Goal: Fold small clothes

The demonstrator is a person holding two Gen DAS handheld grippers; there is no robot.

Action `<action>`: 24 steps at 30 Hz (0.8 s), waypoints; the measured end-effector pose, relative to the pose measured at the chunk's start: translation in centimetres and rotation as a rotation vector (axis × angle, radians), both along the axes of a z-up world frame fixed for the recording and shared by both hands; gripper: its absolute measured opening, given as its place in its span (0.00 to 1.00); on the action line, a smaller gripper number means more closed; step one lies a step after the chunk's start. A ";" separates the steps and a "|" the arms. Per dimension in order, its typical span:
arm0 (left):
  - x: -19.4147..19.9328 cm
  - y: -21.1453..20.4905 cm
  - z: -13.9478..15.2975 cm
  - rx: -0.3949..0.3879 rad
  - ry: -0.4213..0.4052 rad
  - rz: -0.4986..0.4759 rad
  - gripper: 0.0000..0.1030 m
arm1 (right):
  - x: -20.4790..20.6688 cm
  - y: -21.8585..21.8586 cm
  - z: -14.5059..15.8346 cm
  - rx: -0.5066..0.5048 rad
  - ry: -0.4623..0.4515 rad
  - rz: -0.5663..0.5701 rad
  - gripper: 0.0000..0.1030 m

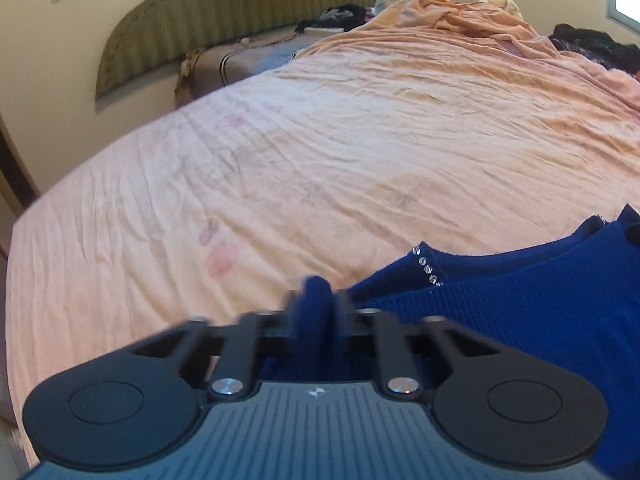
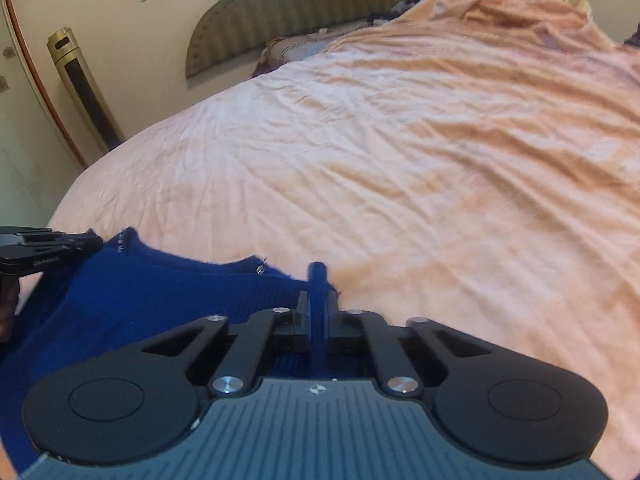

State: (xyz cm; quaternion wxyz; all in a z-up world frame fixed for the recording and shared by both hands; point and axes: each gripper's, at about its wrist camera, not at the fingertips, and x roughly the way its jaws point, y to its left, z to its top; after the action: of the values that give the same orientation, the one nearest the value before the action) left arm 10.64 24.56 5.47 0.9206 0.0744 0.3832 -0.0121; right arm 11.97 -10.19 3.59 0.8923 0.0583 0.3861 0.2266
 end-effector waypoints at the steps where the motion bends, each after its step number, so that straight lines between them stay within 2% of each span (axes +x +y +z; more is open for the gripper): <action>1: 0.0 0.2 0.4 -0.007 -0.014 0.015 0.04 | -0.2 -0.3 0.5 0.020 -0.022 -0.017 0.08; 4: -0.2 0.7 1.7 -0.006 -0.079 0.050 0.04 | -0.5 -2.0 1.5 0.123 -0.068 -0.090 0.08; 5: 0.3 0.8 1.3 -0.005 -0.064 0.055 0.04 | 0.0 -2.1 0.9 0.122 -0.033 -0.102 0.08; 7: 0.9 0.8 -0.6 0.022 -0.025 0.078 0.03 | 0.4 -1.2 -0.9 0.042 0.008 -0.104 0.08; 8: 0.7 0.5 -1.0 0.048 -0.061 0.076 0.03 | 0.1 -1.0 -1.2 0.038 -0.007 -0.112 0.09; 10: 0.3 0.4 -1.0 0.046 -0.072 0.092 0.05 | -0.4 -1.1 -1.0 0.046 -0.005 -0.145 0.31; 12: -0.3 0.5 -0.1 0.033 -0.094 0.096 0.08 | -1.0 -1.6 -0.3 0.047 -0.006 -0.174 0.43; 15: -2.3 0.7 2.1 0.074 -0.157 0.124 0.13 | -3.3 -2.3 2.2 0.069 -0.091 -0.221 0.43; 17: -4.2 0.8 3.6 0.035 -0.234 0.141 0.25 | -4.9 -2.0 3.6 0.127 -0.138 -0.217 0.45; 18: -4.7 0.5 4.0 0.007 -0.254 0.135 0.29 | -5.2 -1.4 4.0 0.150 -0.141 -0.206 0.52; 19: -4.8 -0.1 4.1 -0.009 -0.248 0.127 0.35 | -5.4 -0.5 4.1 0.156 -0.134 -0.196 0.58; 21: -3.9 -2.0 2.9 0.001 -0.188 0.099 0.36 | -5.2 1.8 3.5 0.115 -0.115 -0.160 0.58; 24: -2.3 -3.8 -0.2 0.025 -0.090 0.075 0.37 | -4.8 4.4 1.1 -0.065 -0.098 -0.153 0.57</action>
State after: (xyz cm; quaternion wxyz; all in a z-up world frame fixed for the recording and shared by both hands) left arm 8.34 20.79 5.32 0.9358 0.0719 0.3438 0.0304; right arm 7.20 -5.74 4.73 0.9262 0.0474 0.3437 0.1479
